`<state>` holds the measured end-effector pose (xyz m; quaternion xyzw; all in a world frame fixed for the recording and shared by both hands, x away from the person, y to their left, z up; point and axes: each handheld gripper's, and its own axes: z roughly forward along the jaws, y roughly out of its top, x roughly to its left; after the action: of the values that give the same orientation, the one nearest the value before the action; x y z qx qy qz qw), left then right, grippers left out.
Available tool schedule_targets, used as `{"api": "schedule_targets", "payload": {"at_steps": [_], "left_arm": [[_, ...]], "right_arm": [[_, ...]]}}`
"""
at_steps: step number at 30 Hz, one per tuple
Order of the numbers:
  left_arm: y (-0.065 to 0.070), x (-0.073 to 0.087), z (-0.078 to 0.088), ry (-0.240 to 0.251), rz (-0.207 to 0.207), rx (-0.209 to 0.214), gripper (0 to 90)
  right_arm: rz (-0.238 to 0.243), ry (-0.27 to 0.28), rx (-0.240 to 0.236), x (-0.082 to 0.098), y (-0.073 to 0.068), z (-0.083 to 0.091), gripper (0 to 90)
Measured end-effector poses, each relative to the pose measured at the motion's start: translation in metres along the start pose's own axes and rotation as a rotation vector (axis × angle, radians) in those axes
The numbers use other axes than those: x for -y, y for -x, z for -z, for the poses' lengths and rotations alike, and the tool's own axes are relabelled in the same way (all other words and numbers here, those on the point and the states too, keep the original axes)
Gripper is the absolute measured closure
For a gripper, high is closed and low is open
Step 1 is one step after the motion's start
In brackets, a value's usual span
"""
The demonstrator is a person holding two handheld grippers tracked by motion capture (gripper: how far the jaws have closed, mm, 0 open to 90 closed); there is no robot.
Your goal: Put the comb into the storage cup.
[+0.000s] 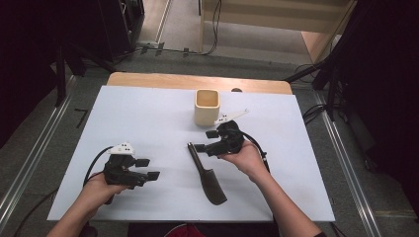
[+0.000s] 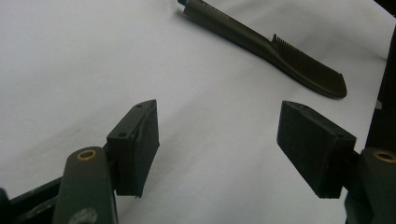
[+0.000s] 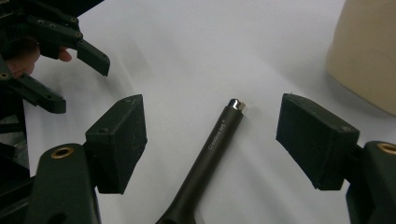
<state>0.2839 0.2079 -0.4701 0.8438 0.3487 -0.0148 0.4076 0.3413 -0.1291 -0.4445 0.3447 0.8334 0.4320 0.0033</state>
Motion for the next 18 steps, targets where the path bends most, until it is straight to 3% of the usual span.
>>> {"api": "schedule_targets", "payload": {"at_steps": [18], "left_arm": [[0.0, 0.0, 0.0, 0.003, 0.002, 0.002, 30.8]], "right_arm": [[0.028, -0.048, -0.009, -0.018, -0.003, -0.027, 25.2]]}}
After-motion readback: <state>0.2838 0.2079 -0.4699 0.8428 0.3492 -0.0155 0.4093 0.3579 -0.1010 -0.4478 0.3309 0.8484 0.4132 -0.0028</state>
